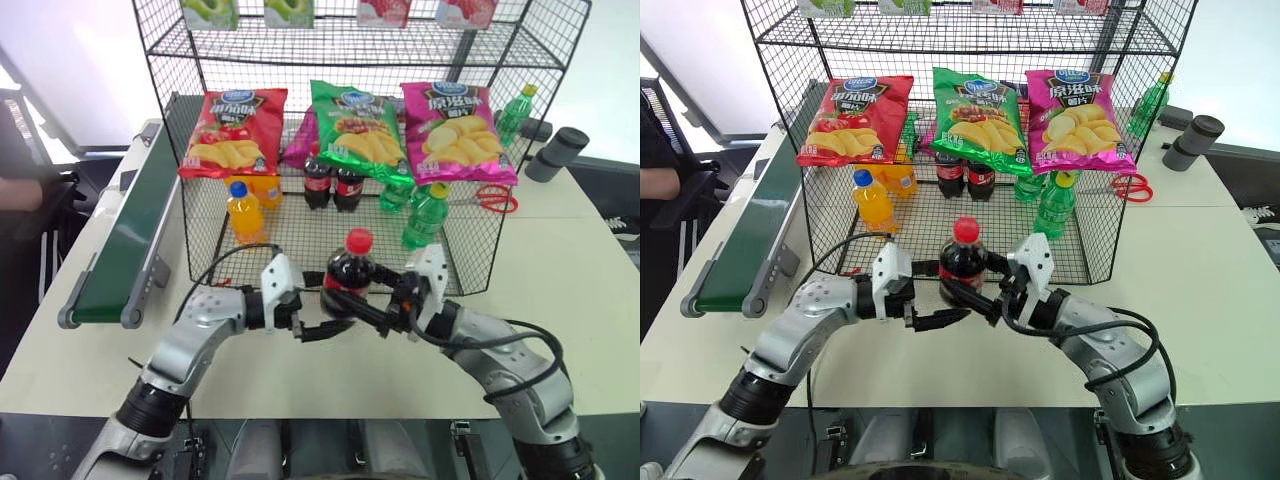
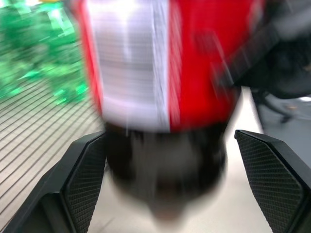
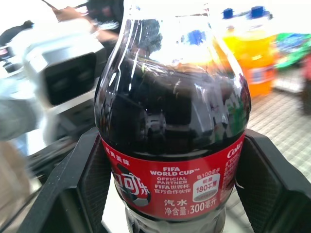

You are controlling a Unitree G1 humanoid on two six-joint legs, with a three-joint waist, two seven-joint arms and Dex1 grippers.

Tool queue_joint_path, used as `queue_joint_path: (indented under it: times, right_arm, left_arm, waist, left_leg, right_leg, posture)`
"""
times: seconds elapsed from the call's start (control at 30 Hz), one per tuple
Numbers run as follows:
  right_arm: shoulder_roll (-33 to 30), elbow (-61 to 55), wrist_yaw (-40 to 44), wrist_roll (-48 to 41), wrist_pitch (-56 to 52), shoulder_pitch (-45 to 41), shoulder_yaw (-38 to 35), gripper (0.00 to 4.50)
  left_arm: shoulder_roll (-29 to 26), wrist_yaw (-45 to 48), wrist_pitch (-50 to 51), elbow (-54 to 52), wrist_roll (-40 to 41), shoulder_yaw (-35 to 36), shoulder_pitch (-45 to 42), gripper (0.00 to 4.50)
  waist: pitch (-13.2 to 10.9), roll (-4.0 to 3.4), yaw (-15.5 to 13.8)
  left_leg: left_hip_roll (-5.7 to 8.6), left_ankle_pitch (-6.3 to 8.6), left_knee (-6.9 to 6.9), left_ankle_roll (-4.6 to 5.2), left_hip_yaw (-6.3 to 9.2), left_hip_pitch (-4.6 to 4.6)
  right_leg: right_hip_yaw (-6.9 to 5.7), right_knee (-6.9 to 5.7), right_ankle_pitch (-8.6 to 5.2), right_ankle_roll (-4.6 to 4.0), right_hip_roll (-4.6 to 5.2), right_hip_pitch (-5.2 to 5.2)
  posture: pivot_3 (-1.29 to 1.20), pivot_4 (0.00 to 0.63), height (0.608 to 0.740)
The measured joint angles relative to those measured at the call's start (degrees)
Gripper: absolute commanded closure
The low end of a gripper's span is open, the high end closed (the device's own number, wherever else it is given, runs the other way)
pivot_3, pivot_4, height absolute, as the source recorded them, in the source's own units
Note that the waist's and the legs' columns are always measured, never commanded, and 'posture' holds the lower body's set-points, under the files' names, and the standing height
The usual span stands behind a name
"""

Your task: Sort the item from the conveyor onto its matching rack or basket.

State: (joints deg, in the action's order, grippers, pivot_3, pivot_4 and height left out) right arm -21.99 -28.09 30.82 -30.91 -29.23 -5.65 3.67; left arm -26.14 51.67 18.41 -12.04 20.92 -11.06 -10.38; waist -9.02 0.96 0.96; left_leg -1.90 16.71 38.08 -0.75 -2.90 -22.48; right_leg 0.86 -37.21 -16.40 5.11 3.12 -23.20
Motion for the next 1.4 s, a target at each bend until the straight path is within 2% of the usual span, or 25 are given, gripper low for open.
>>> queue_joint_path:
  times: [0.2, 0.33, 0.6, 0.87, 1.07, 1.13, 1.17, 1.2, 1.4]
  right_arm:
    - [1.91, 11.58, -5.34, 11.5, 7.83, -2.37, 0.01, 1.54]
    - [7.96, 24.53, -9.95, 18.74, 16.75, -7.31, 1.0, 1.54]
    - [13.08, 37.54, -12.16, 23.81, 27.44, -13.54, 1.19, 1.54]
    - [17.16, 51.32, -13.36, 27.37, 34.93, -18.58, 2.01, 1.54]
    - [18.67, 55.61, -13.36, 27.31, 38.07, -20.94, 1.31, 1.54]
    - [18.78, 56.67, -12.63, 27.15, 38.19, -21.07, 1.0, 0.48]
    - [18.82, 56.96, -12.44, 27.07, 38.32, -21.08, 0.89, 0.2]
    - [19.02, 56.98, -12.27, 26.81, 38.54, -21.17, 0.69, 0.09]
    - [18.9, 56.26, -11.73, 27.05, 40.47, -21.64, 0.44, 0.09]
  left_arm:
    - [-0.45, -8.42, -0.05, 0.02, -0.24, 9.4, 7.14, 0.03]
    - [2.01, -14.25, -3.01, 0.17, -1.56, 13.37, 10.22, 0.03]
    - [3.46, -16.93, -2.5, -3.74, -0.52, 14.62, 12.67, 0.03]
    - [3.43, -19.72, 7.19, -12.72, 2.84, 13.55, 9.63, 0.03]
    - [2.46, -20.48, 11.57, -14.77, 4.24, 13.53, 7.95, 0.03]
    - [2.22, -20.35, 11.61, -14.77, 4.58, 13.55, 8.05, 0.0]
    - [1.94, -20.23, 11.55, -14.77, 4.58, 13.56, 8.21, 0.0]
    - [1.64, -20.07, 11.37, -14.75, 4.56, 13.62, 8.56, 0.0]
    - [1.21, -18.13, 7.65, -11.9, 3.43, 13.63, 10.8, 0.0]
  waist:
    - [-0.02, 0.0, -0.35]
    - [-0.03, -0.01, 0.22]
    - [-0.04, -0.04, -0.09]
    - [-0.05, -0.05, 0.21]
    - [-0.05, -0.05, 0.25]
    - [-0.05, -0.05, 0.25]
    - [-0.05, -0.05, 0.25]
    - [-0.05, -0.05, 0.25]
    - [-0.05, -0.06, 0.35]
  left_leg:
    - [0.04, 0.0, 0.0, 0.0, -0.02, -0.05]
    - [0.04, 0.0, 0.0, 0.0, -0.12, 0.01]
    - [0.05, 0.0, -0.02, -0.02, -0.1, -0.02]
    - [0.05, -0.02, -0.02, -0.05, -0.11, 0.0]
    - [0.05, -0.02, -0.03, -0.05, -0.11, 0.0]
    - [0.05, -0.02, -0.03, -0.05, -0.11, 0.0]
    - [0.05, -0.02, -0.03, -0.06, -0.11, 0.0]
    - [0.05, -0.02, -0.03, -0.06, -0.11, 0.0]
    - [0.05, -0.02, -0.03, -0.07, -0.11, 0.03]
  right_leg:
    - [-0.04, 0.01, 0.0, 0.0, 0.11, -0.02]
    - [0.03, -0.03, 0.01, 0.01, 0.18, -0.04]
    - [-0.02, -0.08, 0.01, 0.02, 0.32, -0.05]
    - [-0.01, -0.16, 0.02, 0.02, 0.34, -0.07]
    - [-0.01, -0.16, 0.02, 0.02, 0.34, -0.08]
    - [-0.01, -0.16, 0.02, 0.02, 0.35, -0.08]
    - [-0.01, -0.16, 0.02, 0.02, 0.36, -0.08]
    - [-0.01, -0.16, 0.02, 0.02, 0.36, -0.08]
    - [-0.01, -0.17, 0.01, 0.01, 0.38, -0.07]
  posture:
    - [0.0, 0.15, 0.74]
    - [0.0, 0.15, 0.74]
    - [0.0, 0.15, 0.74]
    - [0.0, 0.15, 0.74]
    - [0.0, 0.15, 0.74]
    - [0.0, 0.15, 0.74]
    - [0.0, 0.15, 0.74]
    - [0.0, 0.15, 0.74]
    - [0.0, 0.15, 0.74]
